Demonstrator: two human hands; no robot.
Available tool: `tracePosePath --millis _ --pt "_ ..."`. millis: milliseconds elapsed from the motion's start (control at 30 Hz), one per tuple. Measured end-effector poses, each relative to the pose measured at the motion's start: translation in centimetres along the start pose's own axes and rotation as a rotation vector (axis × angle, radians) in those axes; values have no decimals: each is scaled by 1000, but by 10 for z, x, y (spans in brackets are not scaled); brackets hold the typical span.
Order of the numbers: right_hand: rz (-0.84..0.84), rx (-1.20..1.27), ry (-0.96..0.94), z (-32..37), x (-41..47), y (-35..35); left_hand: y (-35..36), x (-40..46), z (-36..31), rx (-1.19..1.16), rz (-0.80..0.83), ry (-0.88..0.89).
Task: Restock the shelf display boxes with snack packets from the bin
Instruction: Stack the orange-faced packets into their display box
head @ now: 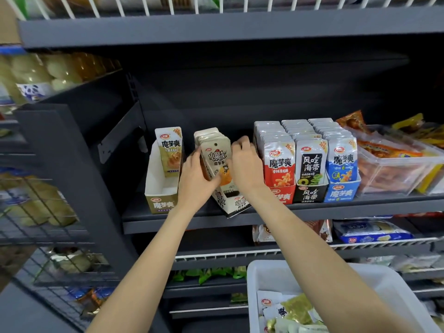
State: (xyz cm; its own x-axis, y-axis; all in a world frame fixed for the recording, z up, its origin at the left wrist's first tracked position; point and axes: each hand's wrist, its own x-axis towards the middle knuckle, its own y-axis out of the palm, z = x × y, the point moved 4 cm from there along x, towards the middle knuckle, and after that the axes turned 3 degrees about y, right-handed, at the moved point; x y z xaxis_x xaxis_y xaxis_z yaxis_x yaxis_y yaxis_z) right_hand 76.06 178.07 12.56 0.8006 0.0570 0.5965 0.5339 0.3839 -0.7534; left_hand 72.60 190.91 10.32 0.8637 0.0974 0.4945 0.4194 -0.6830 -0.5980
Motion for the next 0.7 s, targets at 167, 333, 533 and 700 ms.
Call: tracePosePath --millis 167,333,533,700 --pt "-91 -26 29 -1 -9 -2 -1 -5 -3 -27 -25 -22" --pt "-118 406 -56 -14 -48 -32 -14 -37 -26 -151 -203 99" --pt "100 508 -24 -71 -137 -61 6 -111 -67 -237 -114 497" --pt "520 365 164 -154 -231 -42 75 -182 -68 -206 329 635"
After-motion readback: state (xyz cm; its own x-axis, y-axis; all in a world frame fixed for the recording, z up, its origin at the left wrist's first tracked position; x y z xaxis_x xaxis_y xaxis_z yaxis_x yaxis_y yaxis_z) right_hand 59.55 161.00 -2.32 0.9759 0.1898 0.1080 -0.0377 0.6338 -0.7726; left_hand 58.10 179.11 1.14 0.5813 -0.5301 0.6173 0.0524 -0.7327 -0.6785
